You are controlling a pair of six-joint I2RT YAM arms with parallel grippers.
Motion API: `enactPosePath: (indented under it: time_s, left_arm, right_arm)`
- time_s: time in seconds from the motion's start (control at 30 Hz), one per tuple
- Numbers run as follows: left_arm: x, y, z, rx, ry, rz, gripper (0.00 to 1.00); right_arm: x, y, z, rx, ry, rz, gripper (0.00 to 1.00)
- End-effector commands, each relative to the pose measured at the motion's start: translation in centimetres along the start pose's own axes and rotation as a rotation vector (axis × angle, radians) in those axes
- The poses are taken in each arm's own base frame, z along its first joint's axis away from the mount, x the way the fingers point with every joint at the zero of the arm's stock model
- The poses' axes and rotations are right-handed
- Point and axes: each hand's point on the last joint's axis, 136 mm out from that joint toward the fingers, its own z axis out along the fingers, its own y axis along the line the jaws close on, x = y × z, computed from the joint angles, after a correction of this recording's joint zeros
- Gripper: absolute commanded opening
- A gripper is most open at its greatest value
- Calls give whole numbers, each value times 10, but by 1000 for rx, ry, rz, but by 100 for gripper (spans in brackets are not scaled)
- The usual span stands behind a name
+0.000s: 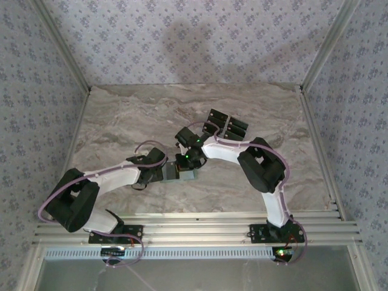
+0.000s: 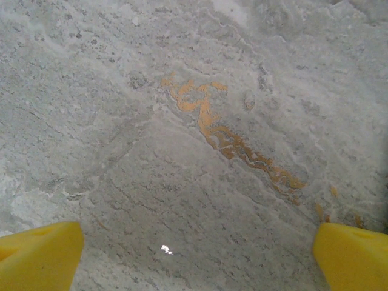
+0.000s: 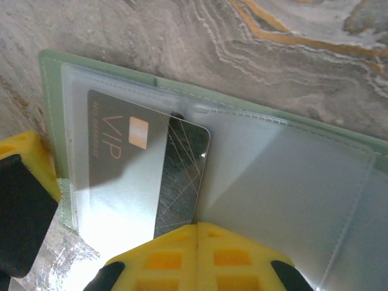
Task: Put the credit cards into the card holder
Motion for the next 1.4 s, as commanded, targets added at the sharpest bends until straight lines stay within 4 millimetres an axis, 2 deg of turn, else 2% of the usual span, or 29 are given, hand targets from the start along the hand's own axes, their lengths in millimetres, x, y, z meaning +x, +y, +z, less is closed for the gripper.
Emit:
enactPosePath:
  time_s: [0.0,0.5,0.6,0.67,0.77,0.9,1.0,1.13,1.2,1.37]
  left_arm:
    - [14,0,11,-6,49,10,100]
    - [14,-6,11,2,49,20,100]
    - [14,-7,9,5,48,21,100]
    - [12,-7,7,8,42,17,100]
    - [8,-8,2,17,33,10,100]
    - [-2,-9,-8,34,8,-5,100]
    - [-8,-11,-14,43,-5,-7,100]
    - [-12,-11,-17,40,-12,-6,100]
    - [-14,-10,-17,35,-15,-9,100]
    - [-13,-11,-15,28,-8,-3,100]
  right_arm:
    - [0,8,7,-19,19,0,7]
    - [-7,30,14,-100,26,-10,7]
    - [-8,31,9,-107,14,-19,9]
    - [-11,27,0,-98,-16,-19,13]
    - [-12,9,-10,-72,-50,9,17]
    - [-2,-20,-9,-38,-39,59,17]
    - [7,-35,-8,-14,-30,81,17]
    - [10,-42,-15,8,-44,85,17]
    - [24,-53,-15,37,-25,98,16]
    - [20,-46,-27,14,-54,86,16]
